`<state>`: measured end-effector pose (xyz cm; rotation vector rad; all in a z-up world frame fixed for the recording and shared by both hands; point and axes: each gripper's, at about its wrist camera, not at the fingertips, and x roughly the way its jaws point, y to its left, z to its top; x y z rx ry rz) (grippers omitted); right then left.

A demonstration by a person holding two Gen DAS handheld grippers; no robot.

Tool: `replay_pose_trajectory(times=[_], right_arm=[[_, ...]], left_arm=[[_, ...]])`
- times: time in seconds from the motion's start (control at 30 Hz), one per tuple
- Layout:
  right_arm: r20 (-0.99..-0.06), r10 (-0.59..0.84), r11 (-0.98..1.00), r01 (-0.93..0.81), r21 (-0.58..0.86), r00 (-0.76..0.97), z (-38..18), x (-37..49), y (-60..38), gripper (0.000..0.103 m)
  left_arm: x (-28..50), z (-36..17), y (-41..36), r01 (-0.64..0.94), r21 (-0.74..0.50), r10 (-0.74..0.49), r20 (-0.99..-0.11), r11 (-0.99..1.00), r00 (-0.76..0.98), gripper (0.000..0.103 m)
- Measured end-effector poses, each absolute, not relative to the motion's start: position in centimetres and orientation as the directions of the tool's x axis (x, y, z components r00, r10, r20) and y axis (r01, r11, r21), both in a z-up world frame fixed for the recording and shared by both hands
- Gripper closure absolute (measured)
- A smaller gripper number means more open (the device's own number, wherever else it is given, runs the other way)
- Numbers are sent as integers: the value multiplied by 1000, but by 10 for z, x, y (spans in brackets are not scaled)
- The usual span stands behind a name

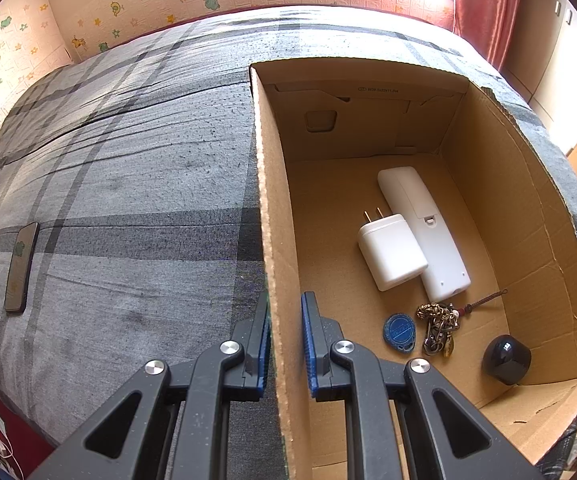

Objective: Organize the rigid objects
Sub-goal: 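Close the right gripper on the white plug adapter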

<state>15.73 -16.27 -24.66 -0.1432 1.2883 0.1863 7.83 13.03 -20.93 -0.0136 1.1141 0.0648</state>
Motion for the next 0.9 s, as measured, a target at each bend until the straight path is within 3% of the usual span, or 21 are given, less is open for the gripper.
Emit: replay_pose_trajectory(times=[0.1,0.2,0.37,0.43,0.9], right_arm=[[-967,62,973,-230,4,248,-255,160,-159,16],[-970,62,972,-236,4,237,-261,163,-155,33],[-974,77,968,-251,21,214,-271,167,-150,45],[-974,92,968,-247,39,208,-273,168,-149,74],[-966,73,977,-214,19,248,-257,149,-141,75]], left_arm=[[79,-209,130,-60,21,45,-898,998,438,88],[79,-209,131,-60,19,44,-898,998,438,88],[79,-209,131,-60,20,44,-898,998,438,88],[79,-209,131,-60,20,44,-898,998,438,88],[79,-209,132,-59,22,46,-898,998,437,88]])
